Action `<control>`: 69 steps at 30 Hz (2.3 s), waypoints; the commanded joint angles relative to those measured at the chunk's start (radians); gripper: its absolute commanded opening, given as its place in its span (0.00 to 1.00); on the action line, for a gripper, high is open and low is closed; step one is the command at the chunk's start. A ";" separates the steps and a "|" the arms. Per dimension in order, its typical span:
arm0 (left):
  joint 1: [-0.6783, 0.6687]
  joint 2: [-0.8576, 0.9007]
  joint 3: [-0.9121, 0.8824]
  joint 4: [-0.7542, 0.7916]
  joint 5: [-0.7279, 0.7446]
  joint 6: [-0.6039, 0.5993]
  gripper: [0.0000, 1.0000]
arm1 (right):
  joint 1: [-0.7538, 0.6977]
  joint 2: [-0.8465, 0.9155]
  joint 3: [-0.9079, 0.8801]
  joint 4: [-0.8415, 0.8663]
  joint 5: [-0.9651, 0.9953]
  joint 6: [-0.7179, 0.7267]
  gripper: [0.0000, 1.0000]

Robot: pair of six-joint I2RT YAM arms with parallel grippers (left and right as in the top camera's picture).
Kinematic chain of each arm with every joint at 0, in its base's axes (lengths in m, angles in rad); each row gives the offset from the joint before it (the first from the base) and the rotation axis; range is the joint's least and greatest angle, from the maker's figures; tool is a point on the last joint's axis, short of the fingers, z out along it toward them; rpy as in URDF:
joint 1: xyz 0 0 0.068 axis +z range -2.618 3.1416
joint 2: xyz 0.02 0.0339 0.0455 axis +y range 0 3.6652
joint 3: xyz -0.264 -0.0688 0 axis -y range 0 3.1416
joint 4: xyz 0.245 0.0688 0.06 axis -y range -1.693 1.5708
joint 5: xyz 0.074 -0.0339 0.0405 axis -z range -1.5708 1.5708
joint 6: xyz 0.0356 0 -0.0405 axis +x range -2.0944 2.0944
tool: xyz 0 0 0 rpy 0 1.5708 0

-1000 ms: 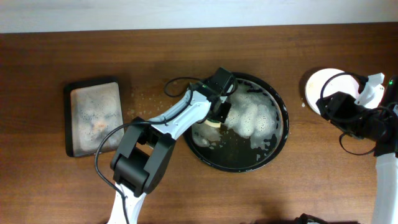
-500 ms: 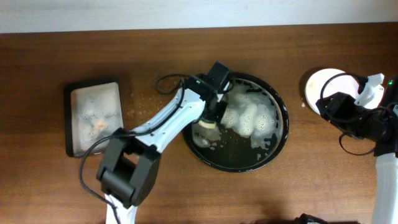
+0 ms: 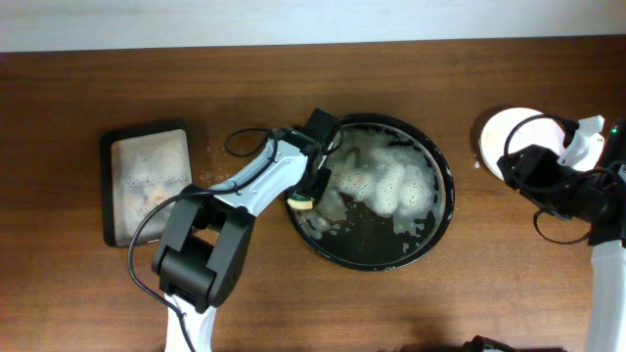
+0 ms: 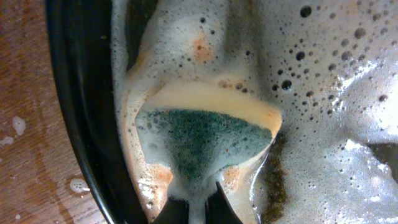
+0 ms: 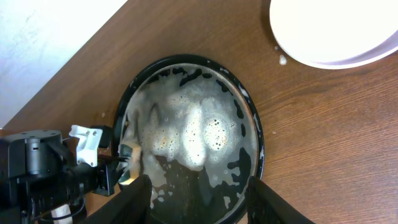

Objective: Clean dirty plates on tray and stack at the side
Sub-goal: 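Wipe the black tray's surface with the sponge in left gripper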

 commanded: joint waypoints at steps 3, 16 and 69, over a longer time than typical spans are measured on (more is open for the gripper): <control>0.027 0.022 -0.074 -0.010 -0.043 0.016 0.00 | 0.006 -0.001 0.011 0.000 0.010 -0.003 0.50; 0.068 0.022 -0.074 -0.064 -0.098 0.024 0.00 | 0.006 -0.001 0.011 0.007 0.014 -0.003 0.50; 0.540 -0.640 -0.078 -0.120 0.061 -0.047 0.00 | 0.006 -0.001 0.011 0.011 0.017 -0.004 0.50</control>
